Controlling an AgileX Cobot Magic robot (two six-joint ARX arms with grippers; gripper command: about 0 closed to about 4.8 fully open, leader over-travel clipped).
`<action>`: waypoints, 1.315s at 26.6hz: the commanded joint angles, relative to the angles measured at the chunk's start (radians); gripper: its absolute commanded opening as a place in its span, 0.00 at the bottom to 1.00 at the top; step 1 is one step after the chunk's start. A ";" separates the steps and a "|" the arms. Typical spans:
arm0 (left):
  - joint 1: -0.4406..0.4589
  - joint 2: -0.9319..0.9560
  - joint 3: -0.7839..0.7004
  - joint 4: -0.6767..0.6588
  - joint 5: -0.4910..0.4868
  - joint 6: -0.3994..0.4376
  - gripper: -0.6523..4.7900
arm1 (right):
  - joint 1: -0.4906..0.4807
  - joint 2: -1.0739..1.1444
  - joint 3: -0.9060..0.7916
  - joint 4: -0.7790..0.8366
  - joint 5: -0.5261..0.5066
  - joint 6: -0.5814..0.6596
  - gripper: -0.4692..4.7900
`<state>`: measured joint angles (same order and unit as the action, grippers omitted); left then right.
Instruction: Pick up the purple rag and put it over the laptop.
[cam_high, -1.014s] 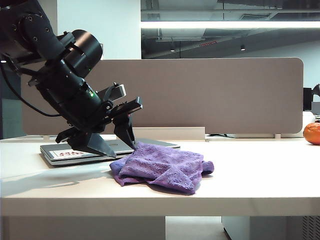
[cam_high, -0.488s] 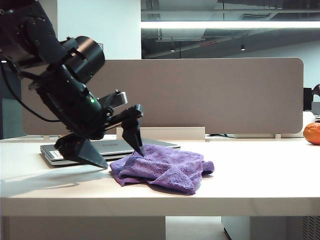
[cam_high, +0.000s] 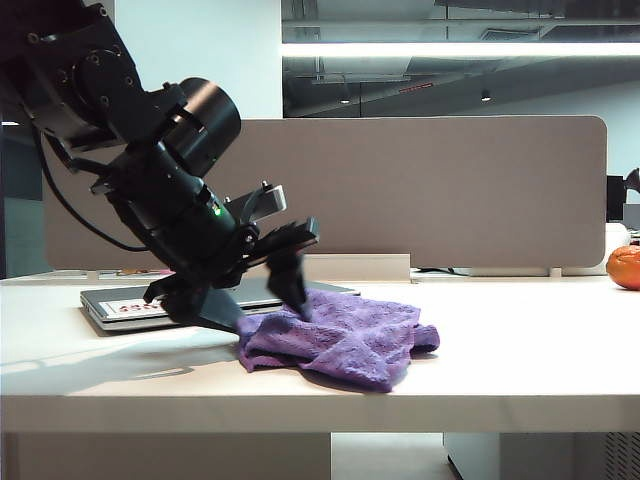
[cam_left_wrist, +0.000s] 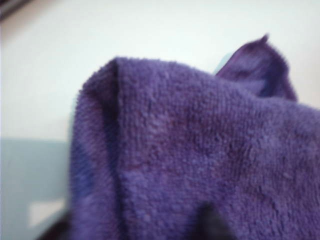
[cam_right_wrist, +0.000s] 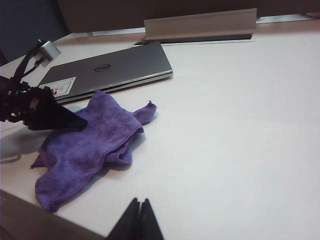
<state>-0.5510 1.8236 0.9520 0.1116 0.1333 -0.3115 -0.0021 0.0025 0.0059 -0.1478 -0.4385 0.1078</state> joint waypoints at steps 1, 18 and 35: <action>-0.004 0.012 -0.010 -0.061 0.009 -0.010 0.45 | 0.000 -0.002 -0.003 0.018 -0.002 0.001 0.13; -0.002 -0.103 -0.006 0.153 0.027 0.014 0.14 | 0.000 -0.002 -0.003 0.018 -0.002 0.001 0.13; 0.078 -0.130 -0.006 0.332 -0.096 0.143 0.11 | 0.001 -0.002 -0.003 0.063 -0.071 0.054 0.13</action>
<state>-0.4854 1.6985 0.9459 0.4026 0.0414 -0.1822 -0.0025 0.0025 0.0059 -0.1219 -0.4732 0.1493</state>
